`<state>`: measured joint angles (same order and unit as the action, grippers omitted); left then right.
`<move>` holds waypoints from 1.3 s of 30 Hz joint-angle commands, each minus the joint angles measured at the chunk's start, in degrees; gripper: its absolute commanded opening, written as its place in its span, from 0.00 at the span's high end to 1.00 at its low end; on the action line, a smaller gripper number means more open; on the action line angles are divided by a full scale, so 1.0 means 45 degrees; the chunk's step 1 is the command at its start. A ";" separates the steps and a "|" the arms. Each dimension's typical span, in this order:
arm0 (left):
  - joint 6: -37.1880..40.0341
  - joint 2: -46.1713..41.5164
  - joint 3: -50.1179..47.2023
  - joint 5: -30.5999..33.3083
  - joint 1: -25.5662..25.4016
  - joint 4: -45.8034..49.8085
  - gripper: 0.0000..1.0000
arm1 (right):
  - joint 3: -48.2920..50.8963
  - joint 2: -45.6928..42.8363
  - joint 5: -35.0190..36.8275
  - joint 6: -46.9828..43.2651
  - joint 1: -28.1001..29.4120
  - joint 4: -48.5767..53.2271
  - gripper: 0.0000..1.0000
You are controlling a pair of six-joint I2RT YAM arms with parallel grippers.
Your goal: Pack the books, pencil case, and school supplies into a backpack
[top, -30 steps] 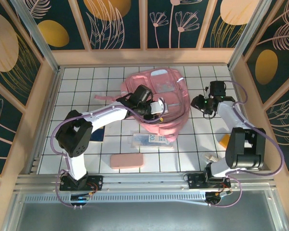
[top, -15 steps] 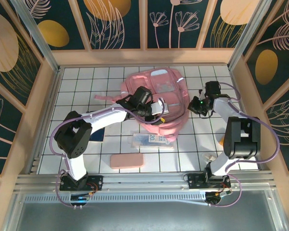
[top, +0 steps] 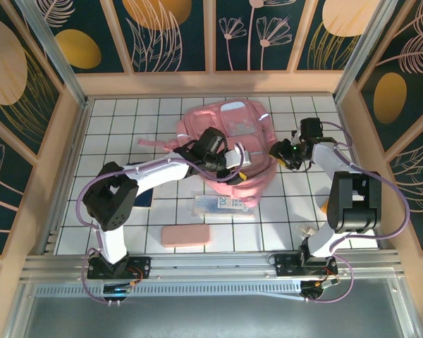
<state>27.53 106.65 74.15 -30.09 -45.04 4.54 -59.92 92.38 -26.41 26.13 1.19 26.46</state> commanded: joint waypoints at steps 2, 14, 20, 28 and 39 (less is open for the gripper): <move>0.0107 0.0064 0.0121 -0.0621 -0.0056 -0.0295 0.44 | 0.0127 -0.0417 0.1475 0.0255 0.0267 0.0737 0.52; 0.0230 0.0440 0.0495 -0.0370 -0.0158 -0.0036 0.44 | -0.0279 0.0053 0.1158 0.0567 0.1224 0.0240 1.00; 0.0045 0.0417 0.0417 -0.0041 -0.0152 -0.0181 0.44 | -0.0688 -0.0165 0.0777 0.0509 0.1355 0.0546 1.00; -0.0718 0.0453 0.0324 0.0048 -0.0144 -0.0838 0.42 | -0.0420 -0.1309 -0.1794 0.1984 0.1074 -0.0983 1.00; -0.0883 -0.0360 -0.0267 0.2870 -0.0119 -0.1881 0.22 | -0.0904 -0.2436 -0.3612 0.4894 0.0761 -0.3183 1.00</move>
<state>24.10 107.50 73.91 -22.76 -45.41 -0.82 -61.80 84.03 -36.80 42.92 4.69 18.15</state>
